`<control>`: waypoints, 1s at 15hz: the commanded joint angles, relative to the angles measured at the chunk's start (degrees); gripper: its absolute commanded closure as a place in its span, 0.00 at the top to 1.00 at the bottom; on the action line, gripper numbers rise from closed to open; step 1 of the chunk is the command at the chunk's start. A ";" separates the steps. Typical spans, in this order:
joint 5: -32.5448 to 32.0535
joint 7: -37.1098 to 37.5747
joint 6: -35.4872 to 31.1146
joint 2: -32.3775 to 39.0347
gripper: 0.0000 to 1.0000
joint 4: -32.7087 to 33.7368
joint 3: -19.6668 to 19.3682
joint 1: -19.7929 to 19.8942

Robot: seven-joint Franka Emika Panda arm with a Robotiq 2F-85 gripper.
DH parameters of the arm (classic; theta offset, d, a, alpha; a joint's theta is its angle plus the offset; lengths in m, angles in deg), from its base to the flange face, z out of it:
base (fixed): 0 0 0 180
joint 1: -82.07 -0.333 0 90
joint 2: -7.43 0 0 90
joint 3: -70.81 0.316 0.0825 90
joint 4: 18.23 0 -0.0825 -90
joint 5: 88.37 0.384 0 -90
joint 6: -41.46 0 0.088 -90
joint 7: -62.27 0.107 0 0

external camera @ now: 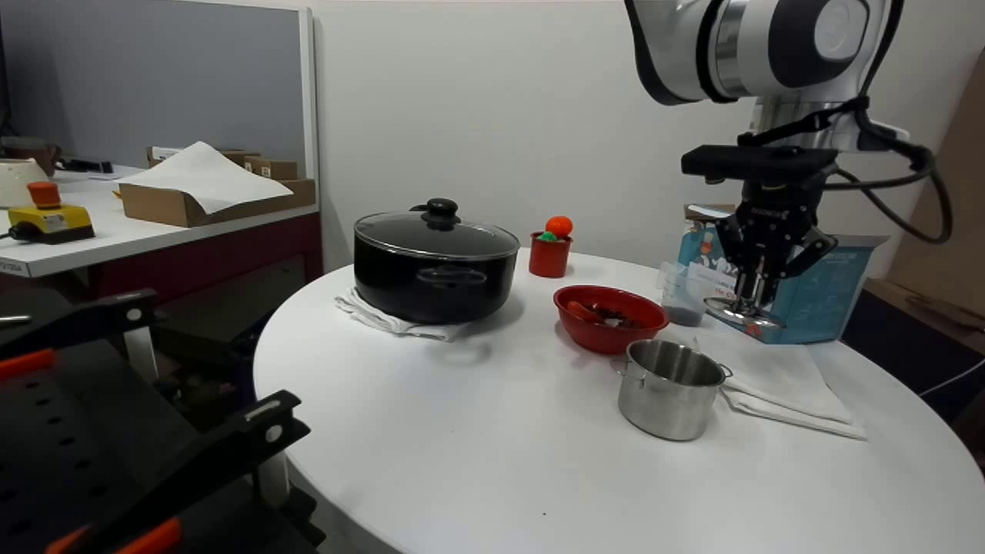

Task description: Put a spoonful of the things in the red bowl into the small pot, then cover it and then uncover the big pot

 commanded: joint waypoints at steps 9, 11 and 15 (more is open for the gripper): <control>-5.69 -7.55 -4.96 -26.54 0.10 -36.31 -1.96 -2.31; -7.66 -6.66 -9.07 -29.20 0.10 -42.58 -2.41 -3.46; -12.02 -3.64 -17.15 -31.09 0.10 -50.79 -4.40 -6.48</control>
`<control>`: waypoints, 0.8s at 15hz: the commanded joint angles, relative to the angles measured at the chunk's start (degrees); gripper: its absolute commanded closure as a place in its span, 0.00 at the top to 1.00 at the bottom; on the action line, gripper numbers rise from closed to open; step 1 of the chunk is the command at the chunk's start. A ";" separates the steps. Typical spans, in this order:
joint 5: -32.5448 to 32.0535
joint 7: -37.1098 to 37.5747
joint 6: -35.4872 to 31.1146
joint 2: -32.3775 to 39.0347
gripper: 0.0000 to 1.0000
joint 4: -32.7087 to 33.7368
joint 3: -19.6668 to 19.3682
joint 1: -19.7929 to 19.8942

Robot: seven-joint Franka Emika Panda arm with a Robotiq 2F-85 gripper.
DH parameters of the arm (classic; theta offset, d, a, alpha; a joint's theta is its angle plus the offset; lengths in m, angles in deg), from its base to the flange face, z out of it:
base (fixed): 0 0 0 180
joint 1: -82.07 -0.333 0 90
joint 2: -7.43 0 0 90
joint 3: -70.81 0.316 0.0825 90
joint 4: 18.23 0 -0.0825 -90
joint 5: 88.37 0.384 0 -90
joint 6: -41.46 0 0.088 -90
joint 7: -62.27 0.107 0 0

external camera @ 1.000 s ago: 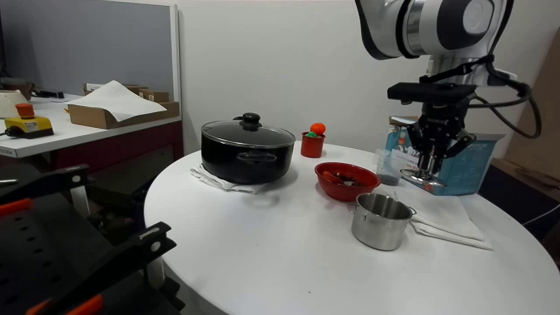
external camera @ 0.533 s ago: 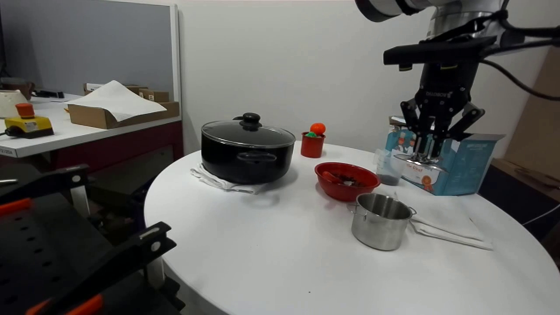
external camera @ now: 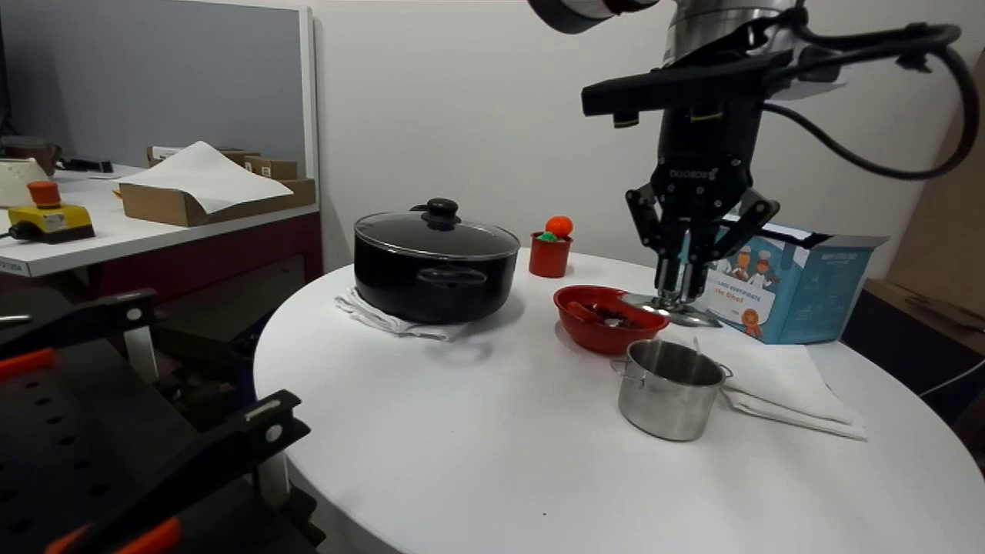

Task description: Put a spoonful of the things in the red bowl into the small pot, then cover it and then uncover the big pot

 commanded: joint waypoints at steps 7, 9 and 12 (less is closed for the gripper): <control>-3.24 5.70 -8.20 -3.39 0.10 -6.17 -4.13 -4.33; -2.85 6.13 -7.90 -2.86 0.10 -4.93 -4.04 -4.10; -2.87 7.09 -8.41 -1.25 0.10 -3.48 -4.14 -4.13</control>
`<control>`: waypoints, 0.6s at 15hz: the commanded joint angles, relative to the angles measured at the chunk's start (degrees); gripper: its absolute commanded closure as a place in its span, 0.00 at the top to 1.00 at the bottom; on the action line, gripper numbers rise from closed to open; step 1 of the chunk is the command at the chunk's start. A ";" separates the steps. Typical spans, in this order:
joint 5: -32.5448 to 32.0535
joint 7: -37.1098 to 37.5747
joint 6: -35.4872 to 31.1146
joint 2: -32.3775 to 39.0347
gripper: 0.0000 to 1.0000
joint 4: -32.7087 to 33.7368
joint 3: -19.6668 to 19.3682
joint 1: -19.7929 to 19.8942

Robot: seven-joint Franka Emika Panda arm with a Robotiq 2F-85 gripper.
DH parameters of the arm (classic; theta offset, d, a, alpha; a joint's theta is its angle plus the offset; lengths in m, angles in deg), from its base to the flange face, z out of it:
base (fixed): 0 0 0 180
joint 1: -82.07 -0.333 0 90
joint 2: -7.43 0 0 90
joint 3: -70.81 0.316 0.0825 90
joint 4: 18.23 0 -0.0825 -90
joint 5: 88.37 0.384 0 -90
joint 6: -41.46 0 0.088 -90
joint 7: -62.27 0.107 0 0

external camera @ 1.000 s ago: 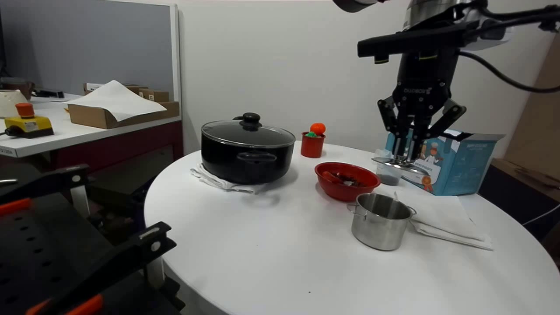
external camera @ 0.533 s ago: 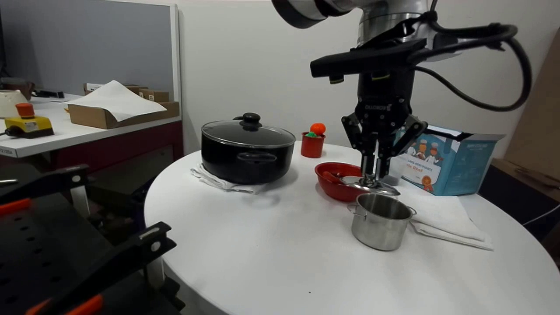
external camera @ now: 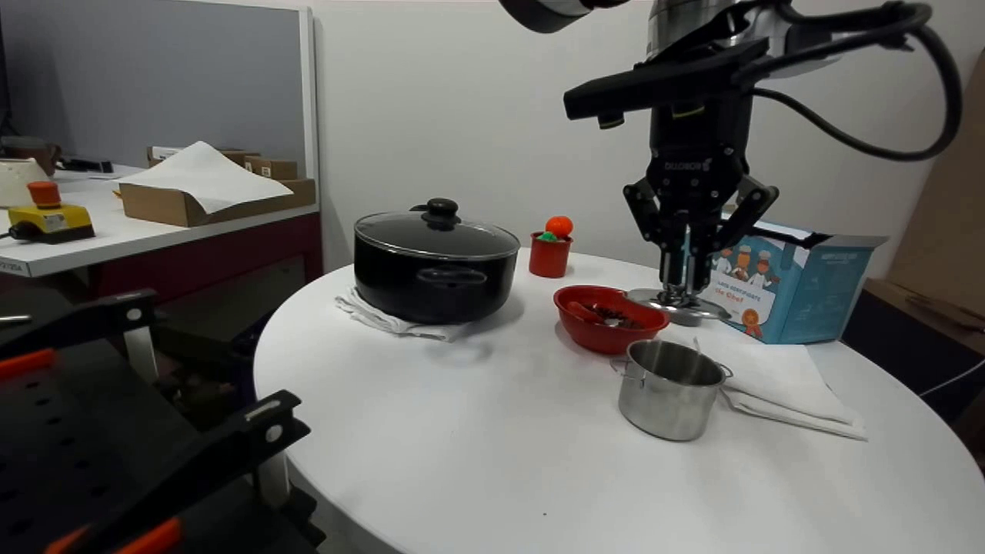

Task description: Put a spoonful of the things in the red bowl into the small pot, then cover it and then uncover the big pot

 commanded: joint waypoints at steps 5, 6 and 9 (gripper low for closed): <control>-0.67 3.36 -2.99 4.52 0.10 3.35 -1.37 -1.26; -0.68 3.70 -3.49 5.40 0.10 3.93 -1.52 -1.42; -0.54 4.16 -4.96 7.43 0.10 5.13 -1.93 -1.95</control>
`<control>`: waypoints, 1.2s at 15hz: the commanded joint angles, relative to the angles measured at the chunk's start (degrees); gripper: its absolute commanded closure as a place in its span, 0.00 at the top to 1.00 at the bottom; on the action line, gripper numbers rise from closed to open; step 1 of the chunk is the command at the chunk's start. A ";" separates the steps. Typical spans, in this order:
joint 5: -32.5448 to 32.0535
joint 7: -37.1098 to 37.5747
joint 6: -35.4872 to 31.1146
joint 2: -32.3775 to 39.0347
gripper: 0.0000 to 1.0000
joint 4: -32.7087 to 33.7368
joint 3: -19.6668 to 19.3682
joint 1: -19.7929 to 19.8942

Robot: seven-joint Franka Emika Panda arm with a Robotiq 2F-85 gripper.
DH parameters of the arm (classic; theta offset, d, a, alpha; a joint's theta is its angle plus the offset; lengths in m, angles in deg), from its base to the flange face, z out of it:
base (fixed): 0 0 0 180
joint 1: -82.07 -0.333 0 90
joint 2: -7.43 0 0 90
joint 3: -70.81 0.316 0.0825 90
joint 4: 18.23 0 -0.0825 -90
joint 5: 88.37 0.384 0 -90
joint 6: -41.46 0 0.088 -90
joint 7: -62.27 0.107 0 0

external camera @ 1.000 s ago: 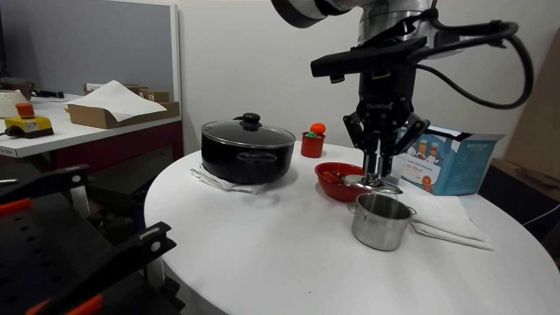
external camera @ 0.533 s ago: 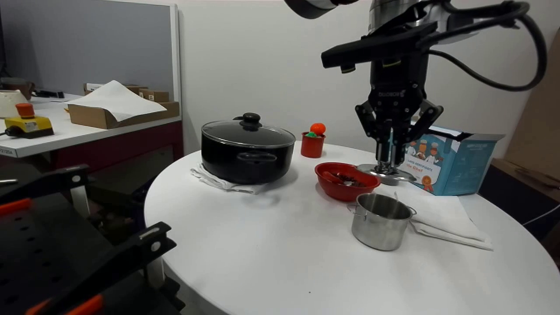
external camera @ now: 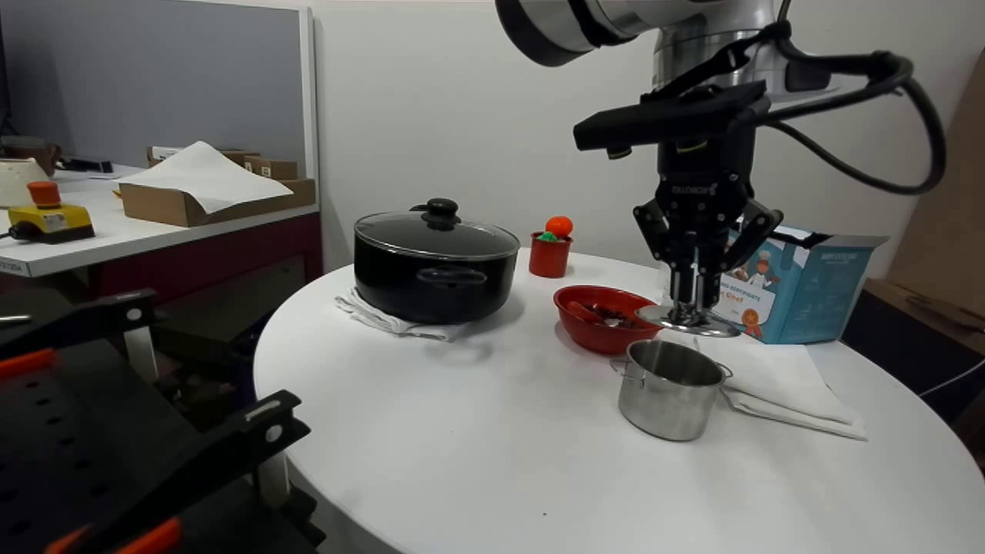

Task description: Put a spoonful of the things in the red bowl into the small pot, then cover it and then uncover the big pot

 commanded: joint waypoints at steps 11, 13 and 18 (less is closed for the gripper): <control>0.92 1.98 -3.08 7.24 0.10 4.83 -0.87 -1.33; 1.00 1.93 -3.23 7.82 0.10 5.18 -0.78 -1.34; 1.61 1.54 -3.45 8.92 0.10 5.76 -0.11 -0.96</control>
